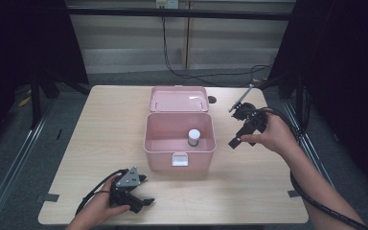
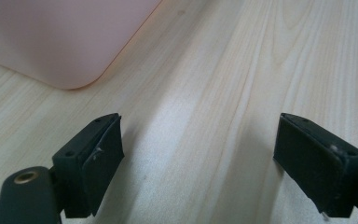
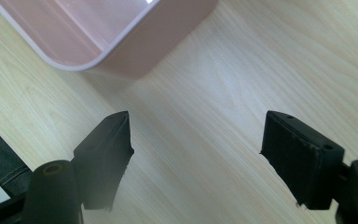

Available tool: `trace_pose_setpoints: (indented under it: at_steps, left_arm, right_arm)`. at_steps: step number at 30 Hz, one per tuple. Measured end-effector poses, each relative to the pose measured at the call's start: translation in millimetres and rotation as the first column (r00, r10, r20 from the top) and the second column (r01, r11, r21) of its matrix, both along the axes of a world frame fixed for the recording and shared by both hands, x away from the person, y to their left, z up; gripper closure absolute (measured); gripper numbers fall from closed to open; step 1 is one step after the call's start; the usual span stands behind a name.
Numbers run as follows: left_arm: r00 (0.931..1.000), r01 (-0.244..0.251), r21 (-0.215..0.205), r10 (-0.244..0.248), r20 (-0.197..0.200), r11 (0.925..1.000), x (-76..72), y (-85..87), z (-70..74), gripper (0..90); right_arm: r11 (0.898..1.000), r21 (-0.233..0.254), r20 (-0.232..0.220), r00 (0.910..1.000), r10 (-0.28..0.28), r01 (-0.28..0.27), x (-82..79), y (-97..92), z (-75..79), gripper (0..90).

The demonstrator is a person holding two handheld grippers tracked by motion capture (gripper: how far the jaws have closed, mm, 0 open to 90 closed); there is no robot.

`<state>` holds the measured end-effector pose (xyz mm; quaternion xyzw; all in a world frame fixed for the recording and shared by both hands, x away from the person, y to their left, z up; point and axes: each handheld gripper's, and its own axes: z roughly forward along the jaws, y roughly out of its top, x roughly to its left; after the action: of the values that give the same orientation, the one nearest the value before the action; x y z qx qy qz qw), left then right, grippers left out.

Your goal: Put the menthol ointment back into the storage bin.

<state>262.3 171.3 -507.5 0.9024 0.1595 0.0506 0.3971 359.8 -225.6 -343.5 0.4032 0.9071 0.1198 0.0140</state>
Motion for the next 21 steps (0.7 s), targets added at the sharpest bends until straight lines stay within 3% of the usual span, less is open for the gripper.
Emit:
trace_pose_setpoints:
  at_steps: [8,13,21]
  left_arm:
    - [1.0,-0.003,0.003,0.003,-0.007,1.0,-0.6,0.3,0.2,14.9]
    - [1.0,-0.004,0.002,0.004,-0.006,1.0,-0.7,0.4,0.1,14.9]
    - [1.0,-0.004,0.002,0.004,-0.006,1.0,-0.7,0.4,0.2,14.9]
  right_arm:
    - [0.999,0.032,0.014,0.9999,0.009,-0.009,-6.6,-2.4,-20.3,21.7]
    - [0.997,0.078,0.012,0.9999,0.009,-0.01,-9.6,-3.8,-32.8,20.2]
    - [0.992,0.123,0.057,0.9982,0.016,-0.022,-16.2,-10.5,-54.8,19.5]
